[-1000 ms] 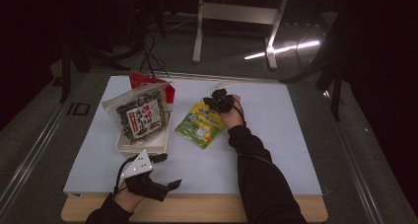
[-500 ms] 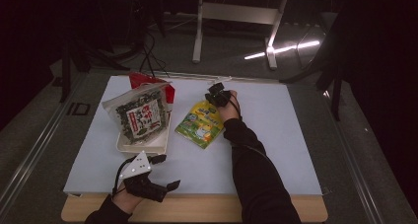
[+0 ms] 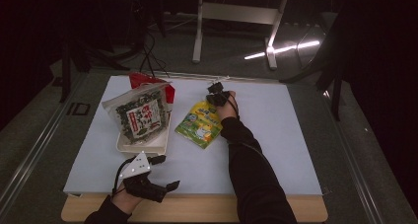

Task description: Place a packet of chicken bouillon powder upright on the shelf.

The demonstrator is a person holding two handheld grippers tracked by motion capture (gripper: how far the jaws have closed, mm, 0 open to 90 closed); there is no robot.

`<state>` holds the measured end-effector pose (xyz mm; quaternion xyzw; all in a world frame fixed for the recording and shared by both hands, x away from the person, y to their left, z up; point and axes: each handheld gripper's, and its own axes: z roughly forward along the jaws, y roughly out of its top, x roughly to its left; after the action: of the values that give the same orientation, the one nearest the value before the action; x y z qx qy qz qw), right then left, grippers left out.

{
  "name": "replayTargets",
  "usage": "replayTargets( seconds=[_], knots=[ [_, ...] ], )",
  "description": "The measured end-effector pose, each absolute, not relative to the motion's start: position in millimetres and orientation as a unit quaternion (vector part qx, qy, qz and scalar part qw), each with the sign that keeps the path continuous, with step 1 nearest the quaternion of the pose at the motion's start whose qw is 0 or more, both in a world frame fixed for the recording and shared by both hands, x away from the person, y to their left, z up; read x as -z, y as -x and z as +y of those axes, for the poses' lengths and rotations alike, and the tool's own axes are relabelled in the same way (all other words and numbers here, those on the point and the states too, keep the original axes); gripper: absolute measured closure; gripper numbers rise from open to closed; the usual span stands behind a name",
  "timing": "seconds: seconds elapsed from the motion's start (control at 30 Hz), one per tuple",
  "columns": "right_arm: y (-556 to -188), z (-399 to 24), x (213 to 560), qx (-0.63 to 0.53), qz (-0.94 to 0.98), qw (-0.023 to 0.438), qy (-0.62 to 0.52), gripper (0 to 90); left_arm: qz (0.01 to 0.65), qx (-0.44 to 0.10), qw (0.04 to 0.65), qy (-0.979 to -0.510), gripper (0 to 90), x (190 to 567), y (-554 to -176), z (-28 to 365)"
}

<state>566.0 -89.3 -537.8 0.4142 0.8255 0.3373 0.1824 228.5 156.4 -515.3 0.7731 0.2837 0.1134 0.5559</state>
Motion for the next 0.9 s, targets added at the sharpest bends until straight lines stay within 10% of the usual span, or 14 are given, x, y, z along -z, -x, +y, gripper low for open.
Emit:
replayTargets(
  seconds=[0.9],
  knots=[
    [-521.9, -80.5, 538.7, -0.350, 0.856, 0.127, -0.358, 90.0, 0.271, -0.115, 0.557, -0.777, 4.1, 511.8, -227.0, 148.5]
  ],
)
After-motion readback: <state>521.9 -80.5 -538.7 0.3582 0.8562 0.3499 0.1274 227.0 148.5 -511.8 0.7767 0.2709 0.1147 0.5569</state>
